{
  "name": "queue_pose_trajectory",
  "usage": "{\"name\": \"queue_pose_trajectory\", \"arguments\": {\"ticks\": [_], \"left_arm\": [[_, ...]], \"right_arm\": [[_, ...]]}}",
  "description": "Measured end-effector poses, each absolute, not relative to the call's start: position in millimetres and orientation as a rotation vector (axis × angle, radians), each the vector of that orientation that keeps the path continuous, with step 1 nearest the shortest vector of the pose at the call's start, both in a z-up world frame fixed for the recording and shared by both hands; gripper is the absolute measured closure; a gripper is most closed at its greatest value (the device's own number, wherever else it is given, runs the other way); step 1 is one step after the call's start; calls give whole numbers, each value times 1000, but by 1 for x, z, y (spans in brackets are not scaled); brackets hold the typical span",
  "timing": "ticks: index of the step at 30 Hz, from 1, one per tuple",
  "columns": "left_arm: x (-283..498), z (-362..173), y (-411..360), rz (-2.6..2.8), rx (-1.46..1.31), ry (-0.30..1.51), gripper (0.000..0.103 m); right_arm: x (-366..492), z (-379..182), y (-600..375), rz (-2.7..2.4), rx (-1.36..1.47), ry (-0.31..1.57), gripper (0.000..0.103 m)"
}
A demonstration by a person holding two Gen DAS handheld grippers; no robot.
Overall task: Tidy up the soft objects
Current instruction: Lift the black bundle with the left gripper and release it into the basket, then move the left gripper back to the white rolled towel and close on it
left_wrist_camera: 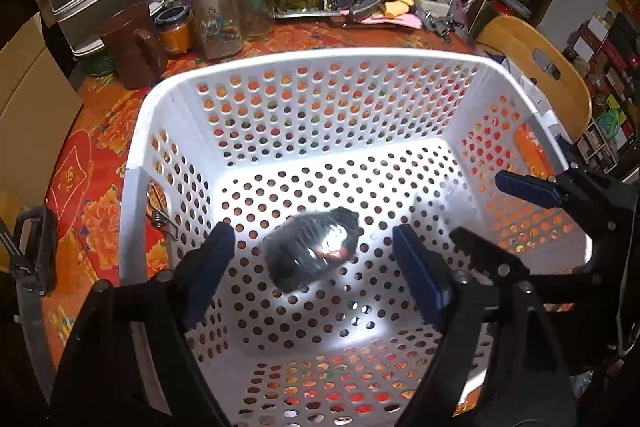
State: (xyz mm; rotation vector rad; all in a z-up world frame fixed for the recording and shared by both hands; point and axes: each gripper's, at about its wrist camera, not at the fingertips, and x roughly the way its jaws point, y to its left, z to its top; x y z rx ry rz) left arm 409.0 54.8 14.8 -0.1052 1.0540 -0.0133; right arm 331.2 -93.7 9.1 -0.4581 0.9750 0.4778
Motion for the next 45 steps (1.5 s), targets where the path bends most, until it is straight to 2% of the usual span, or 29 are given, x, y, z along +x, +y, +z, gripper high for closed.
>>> {"name": "queue_pose_trajectory", "arguments": {"ticks": [3, 10, 16, 21, 27, 32, 38, 42, 45], "left_arm": [[404, 23, 54, -24, -107, 1027, 21], [377, 56, 50, -45, -85, 942, 15], [324, 96, 48, -48, -49, 823, 8], [265, 115, 47, -44, -16, 758, 5], [194, 108, 52, -39, -30, 723, 2], [142, 74, 66, -28, -108, 700, 1], [121, 12, 85, 5, -166, 765, 1], [123, -12, 93, 24, -187, 789, 1], [128, -27, 97, 27, -201, 807, 1]], "right_arm": [[327, 15, -99, 485, -440, 960, 39], [308, 42, -112, 510, -390, 900, 14], [276, 63, -130, 501, -336, 832, 9], [236, 75, -152, 495, -300, 756, 8], [186, 73, -179, 515, -228, 695, 8], [149, 40, -194, 541, -134, 729, 8], [127, -9, -190, 547, -93, 789, 9], [121, -24, -187, 569, -56, 796, 14], [121, -31, -186, 578, -30, 802, 24]]}}
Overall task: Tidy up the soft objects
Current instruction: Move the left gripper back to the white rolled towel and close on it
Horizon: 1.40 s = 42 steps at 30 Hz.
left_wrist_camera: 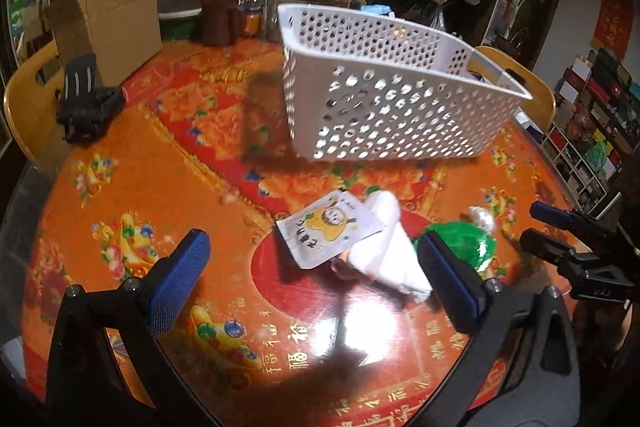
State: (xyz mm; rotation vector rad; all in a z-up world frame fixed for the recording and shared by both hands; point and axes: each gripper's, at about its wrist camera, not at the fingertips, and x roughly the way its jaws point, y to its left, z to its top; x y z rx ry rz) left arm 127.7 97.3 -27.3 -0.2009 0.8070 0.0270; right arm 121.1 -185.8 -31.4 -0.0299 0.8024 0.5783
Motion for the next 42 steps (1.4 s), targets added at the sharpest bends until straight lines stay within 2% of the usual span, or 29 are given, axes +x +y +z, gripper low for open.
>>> {"name": "queue_pose_trajectory", "arguments": {"ticks": [3, 4, 14, 20, 25, 34, 38, 42], "left_arm": [[137, -36, 99, 24, -208, 816, 1], [142, -37, 99, 23, -210, 818, 1], [169, -44, 102, 6, -229, 822, 8], [176, -51, 100, -1, -216, 833, 11], [180, -57, 101, -1, -227, 838, 21], [180, -60, 106, 2, -237, 825, 32], [180, -61, 106, 0, -232, 824, 34], [179, -61, 105, -8, -235, 823, 44]], "right_arm": [[120, -37, -186, 593, -10, 815, 37], [119, -38, -185, 599, -5, 818, 38], [92, -30, -155, 657, -44, 785, 38], [71, -42, -141, 704, -24, 866, 38], [76, -56, -127, 714, -13, 922, 41], [100, -59, -103, 714, 29, 938, 52], [106, -56, -106, 704, 49, 931, 53], [111, -56, -107, 695, 56, 936, 65]]}}
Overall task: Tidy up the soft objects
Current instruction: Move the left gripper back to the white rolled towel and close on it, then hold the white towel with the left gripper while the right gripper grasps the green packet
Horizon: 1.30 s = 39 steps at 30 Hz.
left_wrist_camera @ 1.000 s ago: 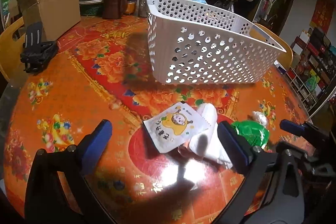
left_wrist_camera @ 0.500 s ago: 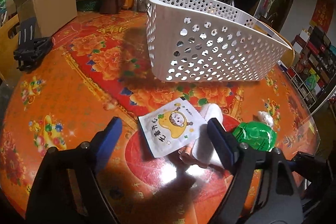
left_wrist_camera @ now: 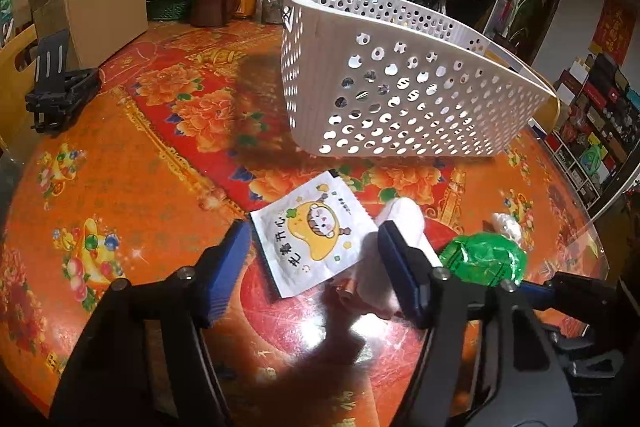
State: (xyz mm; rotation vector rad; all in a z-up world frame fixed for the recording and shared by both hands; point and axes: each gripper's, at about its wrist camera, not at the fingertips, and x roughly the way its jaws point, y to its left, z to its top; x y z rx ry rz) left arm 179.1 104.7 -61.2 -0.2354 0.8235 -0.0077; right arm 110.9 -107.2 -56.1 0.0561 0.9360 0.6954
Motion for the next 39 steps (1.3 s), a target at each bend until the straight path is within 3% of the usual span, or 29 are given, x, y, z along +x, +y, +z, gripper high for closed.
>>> {"name": "queue_pose_trajectory", "arguments": {"ticks": [2, 7, 13, 22, 39], "left_arm": [[179, -61, 103, -15, -235, 825, 51], [180, -63, 101, -27, -237, 842, 84], [181, -70, 99, -17, -233, 866, 98], [161, -70, 101, 18, -214, 834, 102], [152, -64, 107, 14, -225, 806, 103]], "right_arm": [[112, -58, -108, 689, 50, 943, 74], [106, -59, -109, 692, 23, 932, 83], [99, -54, -112, 687, -11, 899, 88], [90, -47, -115, 685, -45, 859, 94], [76, -35, -118, 682, -67, 822, 96]]}}
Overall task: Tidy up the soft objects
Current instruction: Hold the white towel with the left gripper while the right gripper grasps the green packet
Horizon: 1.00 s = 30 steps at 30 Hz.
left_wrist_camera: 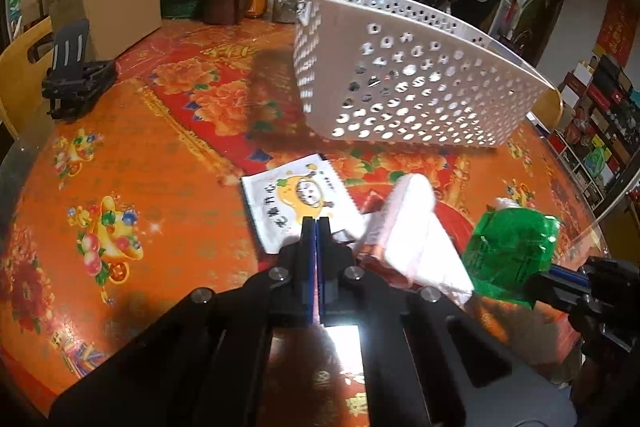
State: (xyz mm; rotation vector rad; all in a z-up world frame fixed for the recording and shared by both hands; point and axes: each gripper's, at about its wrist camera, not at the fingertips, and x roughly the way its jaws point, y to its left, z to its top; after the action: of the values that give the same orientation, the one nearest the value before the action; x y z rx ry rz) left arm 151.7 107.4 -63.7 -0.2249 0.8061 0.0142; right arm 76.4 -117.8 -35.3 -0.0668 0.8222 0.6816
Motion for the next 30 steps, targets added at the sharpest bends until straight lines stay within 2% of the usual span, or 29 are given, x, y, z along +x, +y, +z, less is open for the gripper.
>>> {"name": "queue_pose_trajectory", "arguments": {"ticks": [20, 23, 24, 25, 27, 30], "left_arm": [[156, -52, 63, -100, -171, 771, 101], [158, -53, 58, -102, -152, 773, 86], [158, -54, 57, -105, -143, 771, 69], [157, -54, 55, -104, -134, 771, 42], [157, -55, 53, -80, -121, 759, 19], [159, -57, 56, -62, -133, 762, 19]], "right_arm": [[75, -27, -134, 684, -51, 798, 96], [76, -28, -135, 686, -53, 800, 96], [76, -28, -135, 686, -53, 800, 96], [75, -28, -135, 686, -54, 800, 96], [76, -28, -136, 688, -54, 801, 96], [75, -28, -137, 688, -55, 801, 96]]}}
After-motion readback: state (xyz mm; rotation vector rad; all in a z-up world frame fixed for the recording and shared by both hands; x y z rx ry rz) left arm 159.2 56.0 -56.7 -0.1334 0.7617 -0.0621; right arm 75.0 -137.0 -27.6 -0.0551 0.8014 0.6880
